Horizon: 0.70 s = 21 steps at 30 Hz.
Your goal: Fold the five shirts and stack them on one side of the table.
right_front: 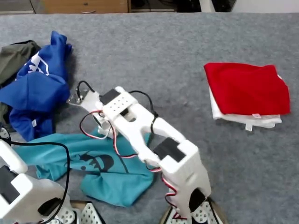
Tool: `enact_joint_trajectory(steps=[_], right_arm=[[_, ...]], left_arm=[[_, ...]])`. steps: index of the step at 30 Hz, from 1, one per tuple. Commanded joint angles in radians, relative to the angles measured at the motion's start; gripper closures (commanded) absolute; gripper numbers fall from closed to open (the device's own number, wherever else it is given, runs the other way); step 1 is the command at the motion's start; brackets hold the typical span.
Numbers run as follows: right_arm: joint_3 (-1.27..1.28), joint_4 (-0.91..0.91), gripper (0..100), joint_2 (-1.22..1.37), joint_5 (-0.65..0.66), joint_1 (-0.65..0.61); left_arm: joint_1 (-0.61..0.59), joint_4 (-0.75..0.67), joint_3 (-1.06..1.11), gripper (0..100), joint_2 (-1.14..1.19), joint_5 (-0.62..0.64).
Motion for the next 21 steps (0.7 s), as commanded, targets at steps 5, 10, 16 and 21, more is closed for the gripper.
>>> enact_joint_trajectory(steps=[5, 10, 16, 21], right_arm=[[-0.177, 0.032, 97.9, 0.081, 0.063, 0.016], [-0.360, 0.084, 96.5, 0.151, 0.121, 0.116], [-0.713, 0.275, 97.5, 0.275, 0.193, 0.180], [-0.952, 0.425, 97.3, 0.387, 0.198, 0.166]], left_arm=[[-0.011, -0.011, -0.005, 98, -0.005, -0.005], [-0.011, -0.011, -0.005, 98, -0.005, -0.005], [-0.011, -0.008, -0.005, 98, -0.005, -0.005], [-0.011, -0.006, -0.005, 98, -0.005, -0.005]])
